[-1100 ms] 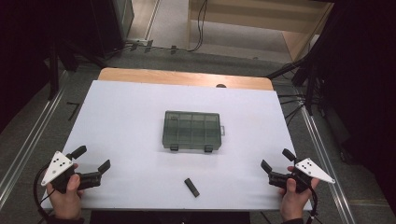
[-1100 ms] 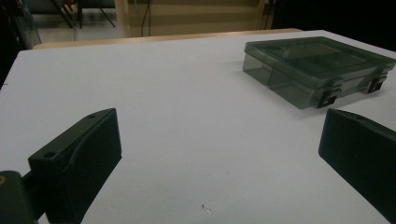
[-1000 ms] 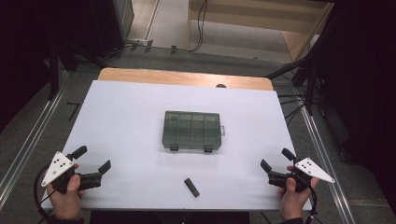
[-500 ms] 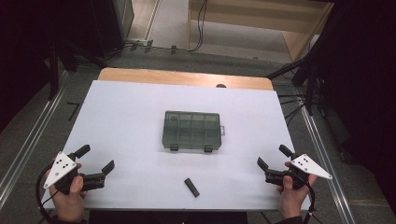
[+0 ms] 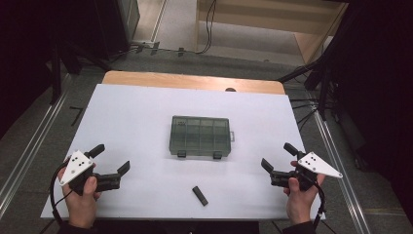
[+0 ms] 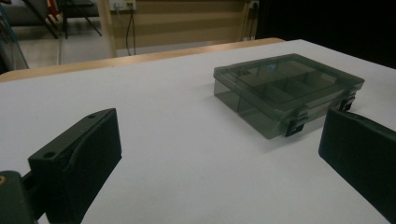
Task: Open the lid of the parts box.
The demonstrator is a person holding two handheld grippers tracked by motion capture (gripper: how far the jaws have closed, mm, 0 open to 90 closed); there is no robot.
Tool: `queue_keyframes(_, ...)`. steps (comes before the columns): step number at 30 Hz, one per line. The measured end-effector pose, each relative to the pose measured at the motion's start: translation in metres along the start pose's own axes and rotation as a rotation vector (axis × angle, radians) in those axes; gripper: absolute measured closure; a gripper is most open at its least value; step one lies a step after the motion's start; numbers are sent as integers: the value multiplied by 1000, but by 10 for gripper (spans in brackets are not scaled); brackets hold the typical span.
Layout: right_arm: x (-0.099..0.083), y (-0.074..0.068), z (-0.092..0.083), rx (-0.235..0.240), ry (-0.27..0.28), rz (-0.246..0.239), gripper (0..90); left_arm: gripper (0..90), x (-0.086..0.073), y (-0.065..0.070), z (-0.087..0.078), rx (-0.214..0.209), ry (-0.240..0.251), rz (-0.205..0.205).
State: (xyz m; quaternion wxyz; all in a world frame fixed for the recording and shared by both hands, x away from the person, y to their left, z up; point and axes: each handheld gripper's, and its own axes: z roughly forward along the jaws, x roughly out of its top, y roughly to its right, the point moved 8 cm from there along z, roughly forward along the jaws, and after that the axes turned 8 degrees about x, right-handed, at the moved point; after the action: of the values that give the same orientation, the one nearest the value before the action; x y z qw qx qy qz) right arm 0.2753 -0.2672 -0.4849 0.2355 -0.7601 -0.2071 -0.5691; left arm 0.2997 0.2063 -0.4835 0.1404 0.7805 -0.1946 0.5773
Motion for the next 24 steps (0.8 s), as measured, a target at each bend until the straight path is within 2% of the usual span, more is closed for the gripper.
queue_keyframes(1,2,-1,2,7,-1,-2,0,0,2,0,1,11,5,-1)
queue_keyframes(10,16,-4,15,22,-13,-13,0,0,12,10,15,-29,-3,3)
queue_keyframes(13,21,-4,21,35,-19,-18,0,0,16,15,20,-57,-5,1)
queue_keyframes(16,24,-6,25,35,-26,-24,0,0,20,17,24,-56,0,-7)
queue_keyframes(18,26,-7,29,46,-26,-28,0,31,25,19,28,-40,6,-7)
queue_keyframes(22,31,-10,37,70,-27,-25,0,52,29,22,31,-56,5,-11)
queue_keyframes(24,34,-12,41,79,-30,-22,0,109,32,25,35,-54,1,-8)
